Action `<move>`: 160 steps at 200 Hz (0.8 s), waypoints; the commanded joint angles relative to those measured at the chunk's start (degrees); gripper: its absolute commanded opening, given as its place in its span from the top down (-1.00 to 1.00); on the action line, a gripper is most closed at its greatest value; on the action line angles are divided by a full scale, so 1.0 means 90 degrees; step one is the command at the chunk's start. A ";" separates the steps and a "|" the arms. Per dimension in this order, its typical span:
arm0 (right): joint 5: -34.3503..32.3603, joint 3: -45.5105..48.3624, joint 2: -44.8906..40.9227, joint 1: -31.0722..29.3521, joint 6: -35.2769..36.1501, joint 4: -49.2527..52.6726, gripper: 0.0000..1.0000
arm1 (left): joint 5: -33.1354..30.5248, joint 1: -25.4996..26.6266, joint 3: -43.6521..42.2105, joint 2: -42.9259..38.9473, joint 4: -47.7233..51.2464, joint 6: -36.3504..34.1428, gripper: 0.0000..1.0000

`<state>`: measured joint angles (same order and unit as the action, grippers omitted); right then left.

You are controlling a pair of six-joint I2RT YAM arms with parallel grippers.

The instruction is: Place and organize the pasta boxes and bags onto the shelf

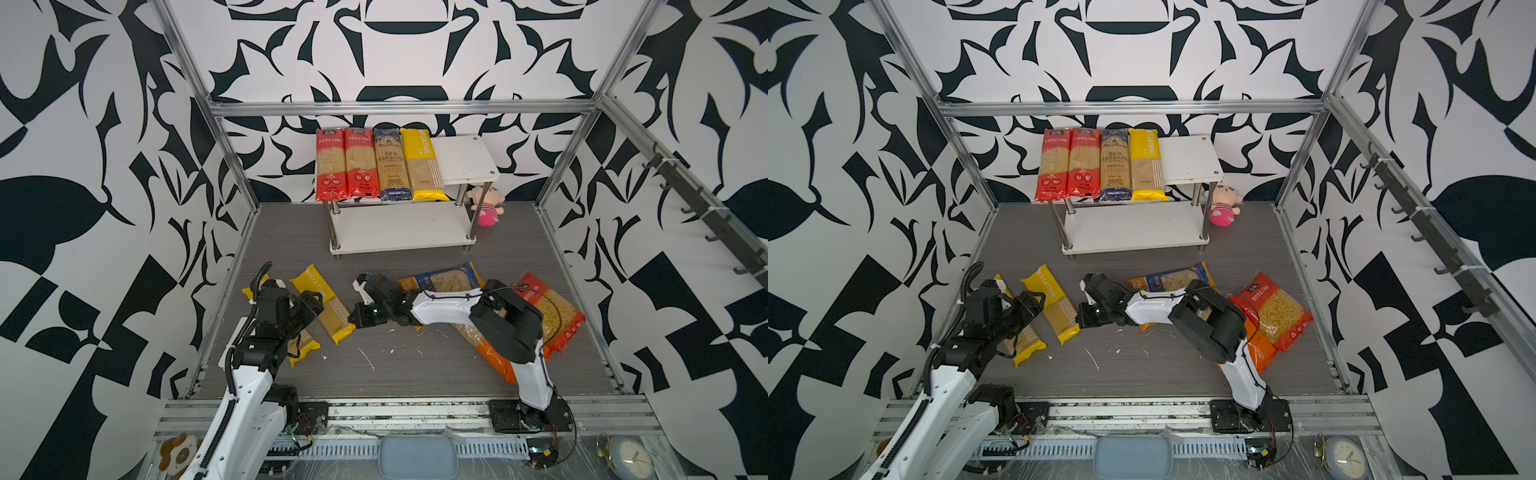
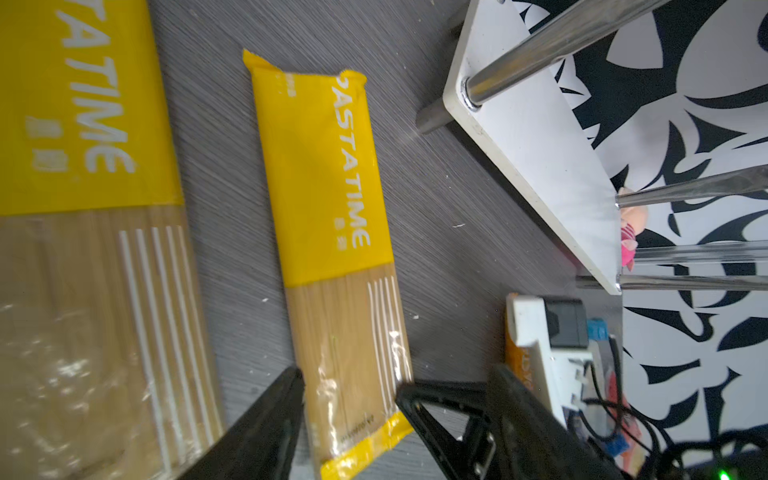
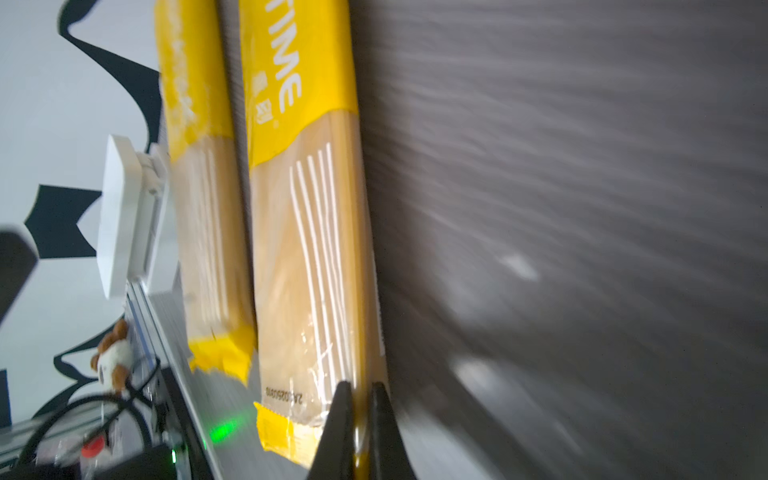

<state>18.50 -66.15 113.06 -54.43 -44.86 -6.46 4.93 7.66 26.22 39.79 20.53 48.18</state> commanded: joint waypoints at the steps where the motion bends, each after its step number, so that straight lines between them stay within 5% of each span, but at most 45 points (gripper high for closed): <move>1: 0.0004 0.0828 -0.1195 0.0112 -0.0023 0.0122 0.93 | 0.0622 0.0046 -0.0308 0.0292 -0.0660 0.0320 -0.45; 33: 0.0472 0.1986 -0.1977 -0.0044 -0.0428 0.0172 0.79 | 0.0656 0.0555 -0.0465 0.0799 -0.1274 0.0441 -0.43; 71: 0.0530 0.1809 -0.2314 0.0327 -0.0049 0.0624 0.19 | 0.0513 0.1396 -0.0576 0.1409 -0.1879 0.0600 -0.42; 112: 0.0382 0.1100 -0.1431 0.1000 -0.0268 -0.0053 -0.11 | 0.0196 0.2109 -0.0689 0.1874 -0.2114 0.0696 -0.40; 160: 0.0078 0.0023 -0.0094 0.1148 -0.0452 -0.0419 -0.19 | 0.0295 0.2311 -0.1144 0.2440 -0.2994 0.0899 -0.32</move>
<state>20.97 -60.88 108.66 -43.77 -48.16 -7.77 7.77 27.92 17.67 59.16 -0.71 54.72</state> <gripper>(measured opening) 0.593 0.669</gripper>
